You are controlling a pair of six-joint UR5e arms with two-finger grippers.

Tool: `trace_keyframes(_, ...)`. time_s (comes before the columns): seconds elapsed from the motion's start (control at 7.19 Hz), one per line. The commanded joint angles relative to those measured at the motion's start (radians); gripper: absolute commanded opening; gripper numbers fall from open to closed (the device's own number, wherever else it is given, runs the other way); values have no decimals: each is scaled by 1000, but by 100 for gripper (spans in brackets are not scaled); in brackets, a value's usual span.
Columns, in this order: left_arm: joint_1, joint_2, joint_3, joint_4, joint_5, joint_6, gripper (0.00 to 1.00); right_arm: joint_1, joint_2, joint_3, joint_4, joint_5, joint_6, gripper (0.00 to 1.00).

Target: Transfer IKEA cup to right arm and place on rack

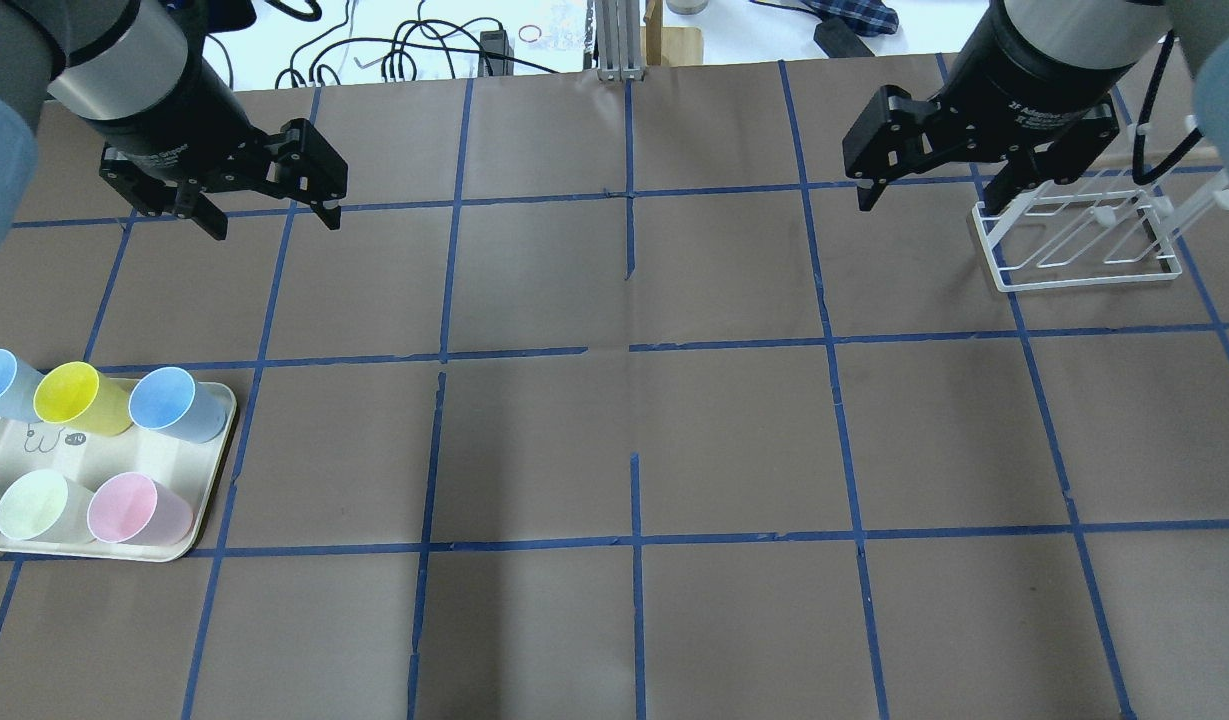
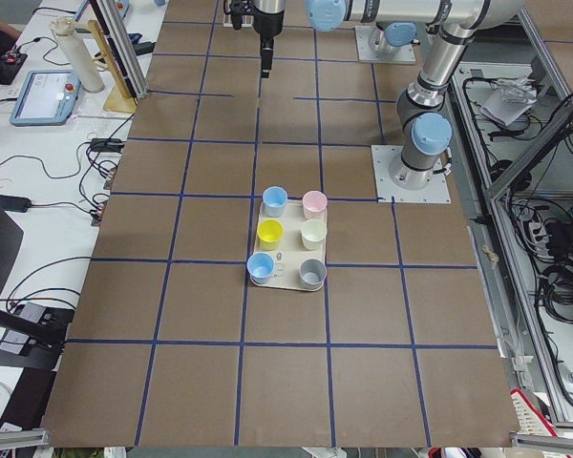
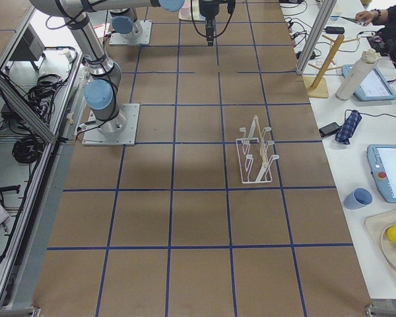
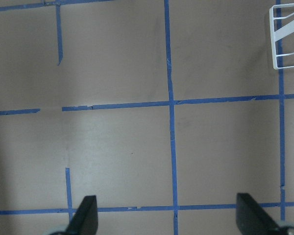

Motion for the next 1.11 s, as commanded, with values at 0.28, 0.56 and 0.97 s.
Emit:
trace_keyframes(0.28,95,-8,-29,-21,0,243,100,0,-5,1,1,-19,-19,100)
trace_keyframes(0.56,313,-19,-90,-12,-14,470,100,2,-5,1,-1,-14,-19,100)
trace_keyframes(0.97,592,-36,-132,30,-10,821,100,2,-5,1,1,-14,-19,100)
